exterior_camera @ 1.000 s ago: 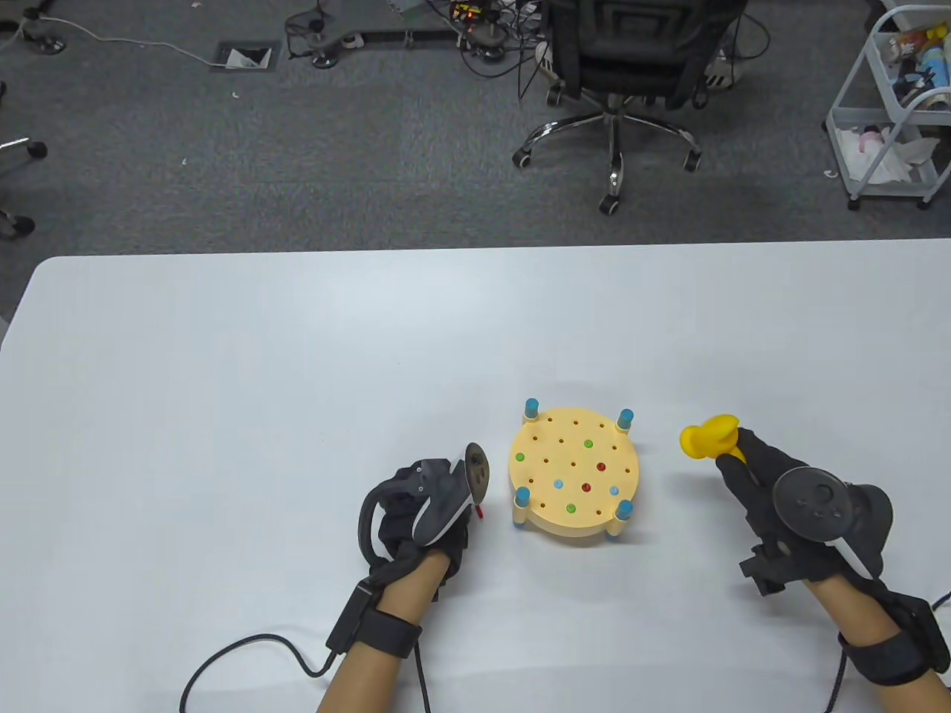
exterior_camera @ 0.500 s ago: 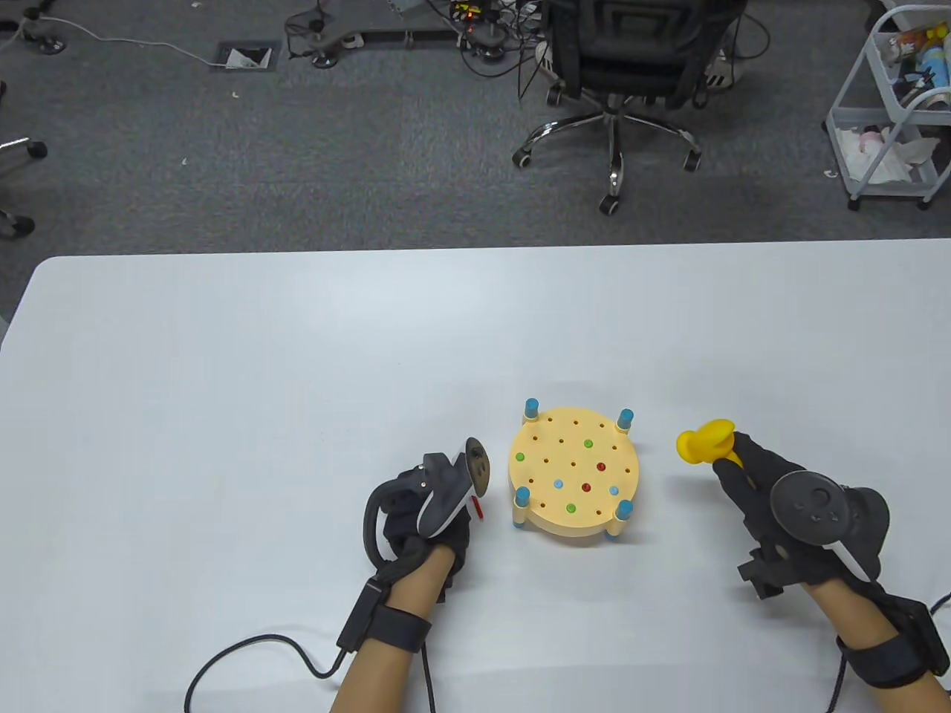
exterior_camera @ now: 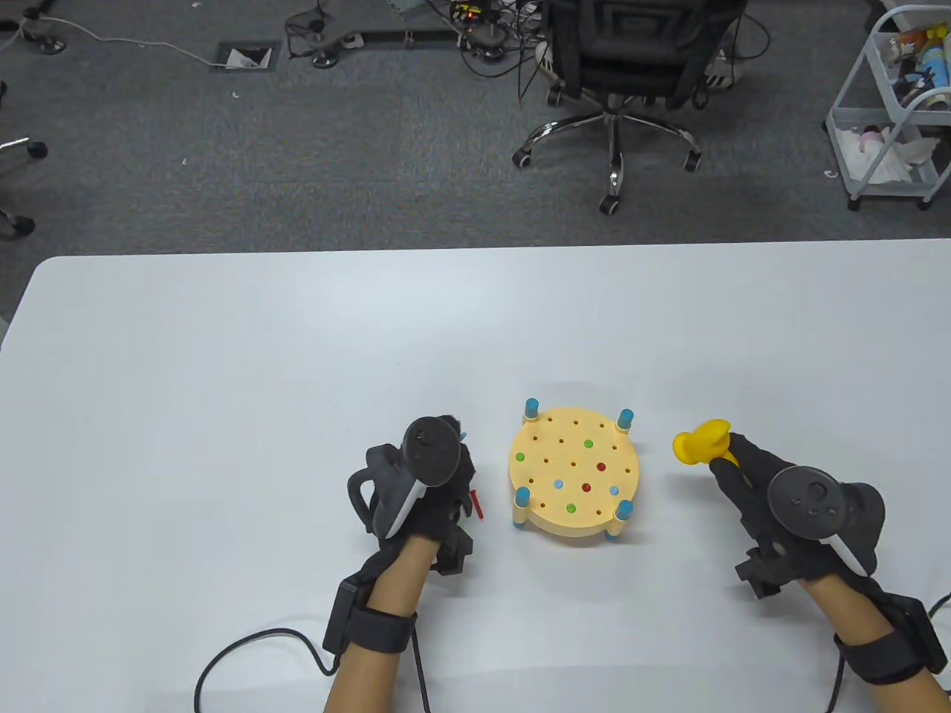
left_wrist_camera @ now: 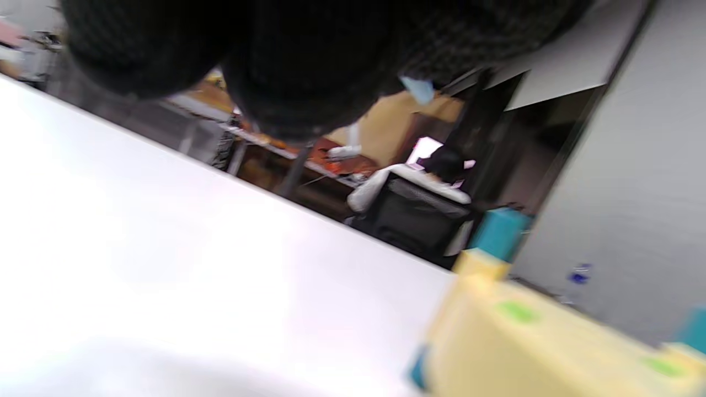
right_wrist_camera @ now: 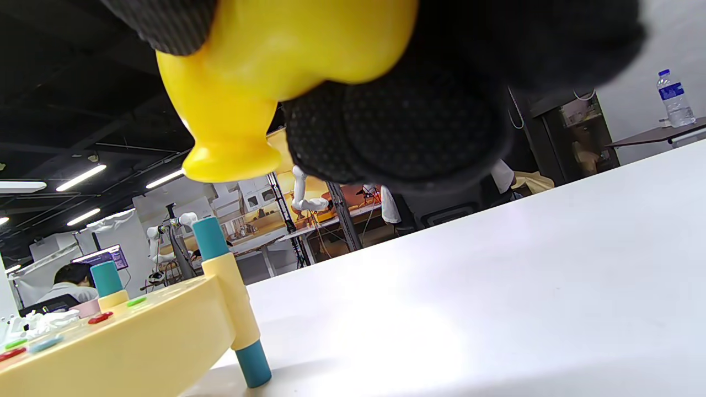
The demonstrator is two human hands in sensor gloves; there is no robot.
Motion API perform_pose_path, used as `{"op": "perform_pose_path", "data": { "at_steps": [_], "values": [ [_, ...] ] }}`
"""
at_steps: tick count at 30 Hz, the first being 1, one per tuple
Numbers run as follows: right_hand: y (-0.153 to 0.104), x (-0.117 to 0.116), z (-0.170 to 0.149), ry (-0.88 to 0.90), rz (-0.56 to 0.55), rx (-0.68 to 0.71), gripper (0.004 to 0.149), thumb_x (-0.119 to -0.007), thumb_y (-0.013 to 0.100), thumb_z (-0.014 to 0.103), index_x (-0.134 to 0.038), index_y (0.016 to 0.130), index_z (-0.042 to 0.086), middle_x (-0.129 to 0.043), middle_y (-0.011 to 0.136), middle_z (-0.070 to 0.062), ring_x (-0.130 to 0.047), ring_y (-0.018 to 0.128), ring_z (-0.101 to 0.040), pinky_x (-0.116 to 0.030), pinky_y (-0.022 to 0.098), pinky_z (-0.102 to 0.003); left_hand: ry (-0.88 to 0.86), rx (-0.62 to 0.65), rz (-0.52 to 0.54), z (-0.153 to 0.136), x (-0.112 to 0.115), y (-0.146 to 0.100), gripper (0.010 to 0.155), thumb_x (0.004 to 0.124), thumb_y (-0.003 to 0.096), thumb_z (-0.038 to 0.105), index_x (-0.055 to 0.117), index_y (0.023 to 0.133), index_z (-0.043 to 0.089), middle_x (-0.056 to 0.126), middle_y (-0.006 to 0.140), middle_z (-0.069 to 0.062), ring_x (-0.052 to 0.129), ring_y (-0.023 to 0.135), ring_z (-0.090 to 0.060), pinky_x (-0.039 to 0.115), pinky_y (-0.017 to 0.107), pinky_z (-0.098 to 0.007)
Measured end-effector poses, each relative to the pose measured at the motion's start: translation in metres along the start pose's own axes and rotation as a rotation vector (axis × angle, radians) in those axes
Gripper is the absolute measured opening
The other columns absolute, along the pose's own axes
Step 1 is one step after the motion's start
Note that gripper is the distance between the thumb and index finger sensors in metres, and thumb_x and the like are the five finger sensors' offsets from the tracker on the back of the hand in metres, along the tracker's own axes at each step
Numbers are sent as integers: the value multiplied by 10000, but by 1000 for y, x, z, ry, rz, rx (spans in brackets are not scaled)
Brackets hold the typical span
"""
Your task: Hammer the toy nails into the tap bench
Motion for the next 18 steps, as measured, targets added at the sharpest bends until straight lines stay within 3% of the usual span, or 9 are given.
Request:
{"op": "perform_pose_path", "data": {
  "at_steps": [4, 8, 13, 18],
  "values": [
    [0, -2, 0, -1, 12, 6, 671, -565, 444, 546, -785, 916, 122, -995, 566, -62, -1012, 322, -224, -853, 260, -325, 94, 174, -62, 53, 3, 0, 409, 791, 420, 318, 797, 825, 260, 932, 663, -153, 969, 331, -128, 836, 336, -407],
    [0, -6, 1, -2, 31, 12, 671, -564, 444, 547, -785, 915, 124, -995, 567, -61, -1012, 324, -224, -853, 261, -326, 321, 254, -129, 97, 23, 6, 406, 793, 412, 337, 821, 805, 237, 960, 631, -134, 978, 299, -114, 847, 310, -391],
    [0, -8, 2, -4, 45, 20, 672, -565, 444, 547, -786, 915, 122, -995, 566, -61, -1013, 322, -224, -853, 261, -325, 475, 264, -205, 115, 50, 17, 401, 801, 404, 328, 835, 791, 228, 969, 614, -136, 977, 281, -118, 843, 283, -384],
    [0, -9, 2, -4, 52, 21, 671, -565, 444, 547, -787, 914, 123, -995, 566, -62, -1012, 323, -224, -853, 261, -325, 510, 241, -256, 115, 62, 25, 398, 806, 403, 323, 840, 787, 221, 969, 611, -144, 976, 278, -128, 837, 278, -390]
  ]
}}
Point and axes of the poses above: the tracker on the back of each hand, its own z axis roughly to the thumb side, its own y axis roughly from the wrist to the fingertips, x = y × z, the point moved 4 cm from there along y, roughly from the wrist to the fingertips
